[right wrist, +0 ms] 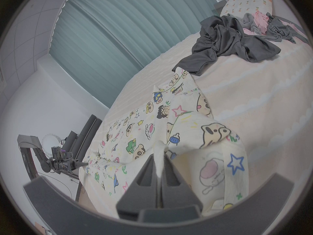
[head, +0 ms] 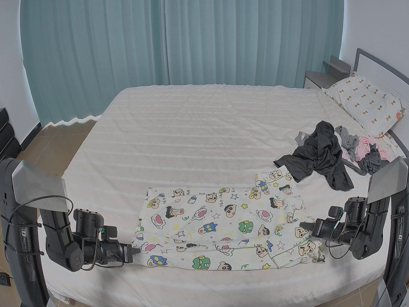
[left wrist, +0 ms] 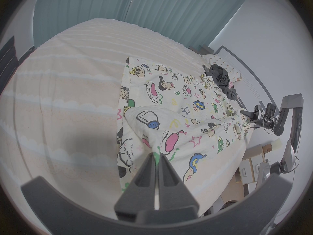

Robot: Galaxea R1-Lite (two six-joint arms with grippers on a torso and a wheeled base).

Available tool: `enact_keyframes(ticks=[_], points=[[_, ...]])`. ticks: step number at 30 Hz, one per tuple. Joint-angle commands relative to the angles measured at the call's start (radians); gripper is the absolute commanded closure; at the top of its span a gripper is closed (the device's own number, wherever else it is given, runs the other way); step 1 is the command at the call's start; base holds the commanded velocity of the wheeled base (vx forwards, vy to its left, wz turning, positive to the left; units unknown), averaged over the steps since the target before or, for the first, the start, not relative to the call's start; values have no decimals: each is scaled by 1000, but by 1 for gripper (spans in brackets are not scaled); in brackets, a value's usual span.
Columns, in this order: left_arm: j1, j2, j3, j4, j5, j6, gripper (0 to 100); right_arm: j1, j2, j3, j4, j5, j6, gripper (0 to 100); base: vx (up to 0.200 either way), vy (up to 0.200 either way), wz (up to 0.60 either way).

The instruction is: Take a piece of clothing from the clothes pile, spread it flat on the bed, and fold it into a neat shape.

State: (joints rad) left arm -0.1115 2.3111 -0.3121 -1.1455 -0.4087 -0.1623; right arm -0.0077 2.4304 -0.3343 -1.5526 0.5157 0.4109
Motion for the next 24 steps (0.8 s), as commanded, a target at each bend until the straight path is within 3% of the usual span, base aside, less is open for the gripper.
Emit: enact_keyframes(ticks=[1, 8, 19, 20, 21, 24], points=[[-4, 1, -2, 0, 2, -2, 100, 0, 6, -43, -12, -16, 23, 100, 0, 0, 0], [-4, 11, -27, -2, 30, -8, 100, 3, 29, -114, -12, -79, 68, 100, 0, 0, 0], [-5, 21, -56, 0, 39, -59, 100, 12, 38, -100, -12, -75, 60, 100, 0, 0, 0], [-5, 22, -59, 0, 39, -60, 100, 14, 41, -103, -12, -77, 60, 0, 0, 0, 0], [-5, 24, -62, 0, 39, -62, 0, 14, 45, -104, -12, -80, 60, 0, 0, 0, 0], [-4, 31, -65, 0, 41, -66, 0, 15, 50, -104, -11, -80, 60, 0, 0, 0, 0]])
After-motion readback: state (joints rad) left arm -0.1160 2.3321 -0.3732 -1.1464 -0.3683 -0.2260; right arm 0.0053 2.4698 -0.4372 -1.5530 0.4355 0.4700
